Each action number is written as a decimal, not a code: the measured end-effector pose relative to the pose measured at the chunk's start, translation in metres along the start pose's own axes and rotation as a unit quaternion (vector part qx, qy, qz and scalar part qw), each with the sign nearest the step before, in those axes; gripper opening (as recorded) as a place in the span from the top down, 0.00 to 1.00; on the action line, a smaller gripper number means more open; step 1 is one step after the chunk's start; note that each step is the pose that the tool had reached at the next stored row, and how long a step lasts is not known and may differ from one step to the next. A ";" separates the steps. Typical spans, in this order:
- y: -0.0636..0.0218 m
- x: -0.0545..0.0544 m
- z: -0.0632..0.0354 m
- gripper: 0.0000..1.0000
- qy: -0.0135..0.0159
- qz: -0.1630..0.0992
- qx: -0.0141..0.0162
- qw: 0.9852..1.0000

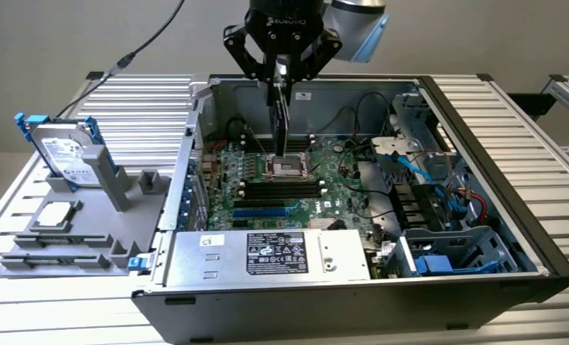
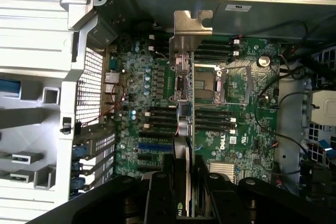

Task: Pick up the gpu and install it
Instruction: 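Insert the gpu into the slot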

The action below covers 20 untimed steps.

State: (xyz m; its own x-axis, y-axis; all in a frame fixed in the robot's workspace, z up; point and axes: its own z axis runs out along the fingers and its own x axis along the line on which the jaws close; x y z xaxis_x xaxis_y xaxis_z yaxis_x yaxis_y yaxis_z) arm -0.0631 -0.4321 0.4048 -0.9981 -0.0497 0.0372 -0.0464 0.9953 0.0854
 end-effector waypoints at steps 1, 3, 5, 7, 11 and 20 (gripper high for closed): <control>0.0000 0.000 0.0005 0.73 0.000 -0.004 0.000 1.000; -0.0002 0.000 0.0019 0.73 0.000 -0.022 0.000 1.000; -0.0003 0.000 0.0035 0.73 0.000 -0.040 0.001 0.999; -0.0004 0.000 0.0051 0.73 0.001 -0.059 0.001 0.998; -0.0007 0.000 0.0086 0.73 0.003 -0.095 0.000 0.995; -0.0014 -0.001 0.0159 0.73 0.010 -0.176 0.000 0.984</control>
State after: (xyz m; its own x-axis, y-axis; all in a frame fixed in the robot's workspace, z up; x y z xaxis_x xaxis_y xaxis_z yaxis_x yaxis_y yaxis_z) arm -0.0631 -0.4321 0.3888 -0.9193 -0.3927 0.0248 -0.3888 0.9162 0.0970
